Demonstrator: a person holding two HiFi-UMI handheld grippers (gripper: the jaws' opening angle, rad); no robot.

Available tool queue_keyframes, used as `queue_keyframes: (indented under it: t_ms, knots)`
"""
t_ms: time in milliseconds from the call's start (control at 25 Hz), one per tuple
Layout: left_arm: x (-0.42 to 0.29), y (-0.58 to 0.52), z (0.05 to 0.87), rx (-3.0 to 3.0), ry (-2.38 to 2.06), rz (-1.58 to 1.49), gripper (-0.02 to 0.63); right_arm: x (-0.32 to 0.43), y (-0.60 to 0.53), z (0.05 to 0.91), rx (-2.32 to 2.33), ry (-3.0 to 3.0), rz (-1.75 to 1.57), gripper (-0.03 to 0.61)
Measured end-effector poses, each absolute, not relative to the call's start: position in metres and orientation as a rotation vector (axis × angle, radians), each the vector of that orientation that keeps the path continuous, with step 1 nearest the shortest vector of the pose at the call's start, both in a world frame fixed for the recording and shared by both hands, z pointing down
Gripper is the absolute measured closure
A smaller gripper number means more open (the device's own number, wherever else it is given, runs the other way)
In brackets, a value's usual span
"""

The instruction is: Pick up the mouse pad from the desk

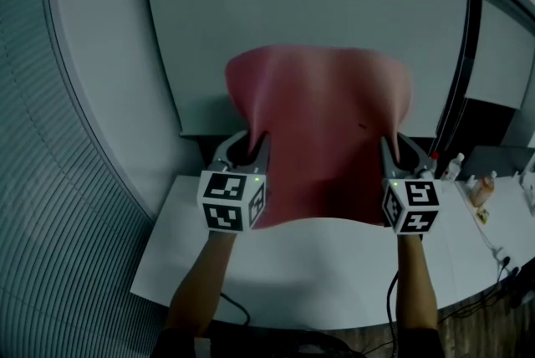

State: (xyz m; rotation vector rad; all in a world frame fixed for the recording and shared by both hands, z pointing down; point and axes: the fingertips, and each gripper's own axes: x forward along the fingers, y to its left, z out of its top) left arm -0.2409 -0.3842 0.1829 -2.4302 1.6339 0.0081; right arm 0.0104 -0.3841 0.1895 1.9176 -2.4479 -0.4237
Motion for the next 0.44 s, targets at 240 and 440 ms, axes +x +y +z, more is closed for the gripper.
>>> queue_keyframes:
  t_ms: [240, 440]
  knots:
    - [-0.237, -0.391, 0.184, -2.421, 1.647, 0.006, 0.546, 0.016, -0.393, 0.190, 1.911, -2.457, -0.424, 0.497]
    - [-0.238, -0.402, 0.184, -2.416, 1.655, 0.002, 0.546, 0.018, -0.403, 0.190, 1.907, -2.457, -0.430, 0.495]
